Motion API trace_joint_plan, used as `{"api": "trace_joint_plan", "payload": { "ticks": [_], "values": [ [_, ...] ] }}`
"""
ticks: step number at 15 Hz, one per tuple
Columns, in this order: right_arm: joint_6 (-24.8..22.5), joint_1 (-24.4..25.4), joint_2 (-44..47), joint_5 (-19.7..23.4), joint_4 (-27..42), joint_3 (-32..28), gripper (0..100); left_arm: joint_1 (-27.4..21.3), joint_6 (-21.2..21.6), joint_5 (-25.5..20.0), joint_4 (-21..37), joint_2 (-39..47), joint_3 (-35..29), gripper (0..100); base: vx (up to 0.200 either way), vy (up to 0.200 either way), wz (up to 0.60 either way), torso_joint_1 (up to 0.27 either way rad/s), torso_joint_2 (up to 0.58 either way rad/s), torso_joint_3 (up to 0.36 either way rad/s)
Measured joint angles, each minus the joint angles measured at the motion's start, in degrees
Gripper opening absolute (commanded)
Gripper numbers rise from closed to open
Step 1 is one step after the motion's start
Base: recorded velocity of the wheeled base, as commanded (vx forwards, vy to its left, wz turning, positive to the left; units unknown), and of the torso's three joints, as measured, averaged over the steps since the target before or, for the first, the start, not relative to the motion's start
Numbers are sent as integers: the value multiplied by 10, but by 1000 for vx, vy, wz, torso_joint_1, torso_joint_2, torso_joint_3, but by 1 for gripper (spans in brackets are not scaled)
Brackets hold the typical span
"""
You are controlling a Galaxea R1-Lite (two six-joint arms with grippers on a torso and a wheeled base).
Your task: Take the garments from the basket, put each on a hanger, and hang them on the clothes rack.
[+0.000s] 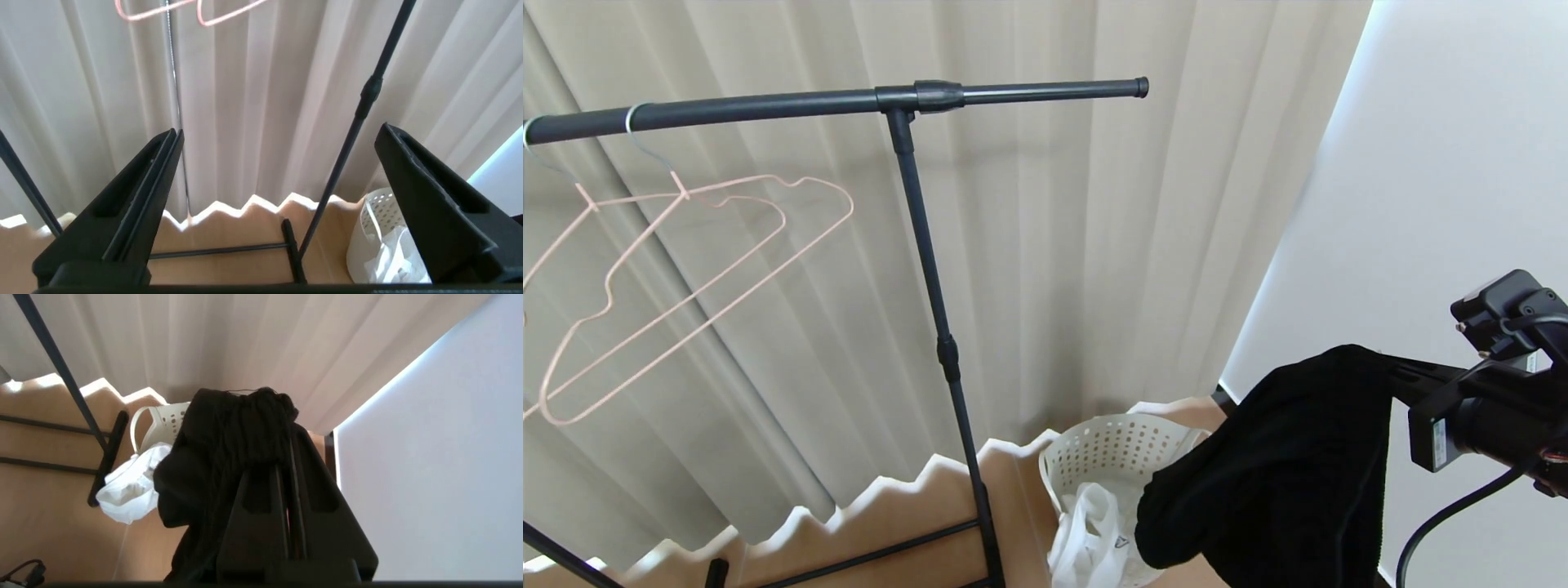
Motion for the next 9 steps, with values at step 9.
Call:
{"api": "trace_joint_plan", "payload": {
  "ticks": [9],
  "values": [
    [0, 0, 0, -1, -1, 4, 0, 0, 0, 0, 0, 0, 0, 100, 0, 0, 0, 223, -534, -314]
  ]
}}
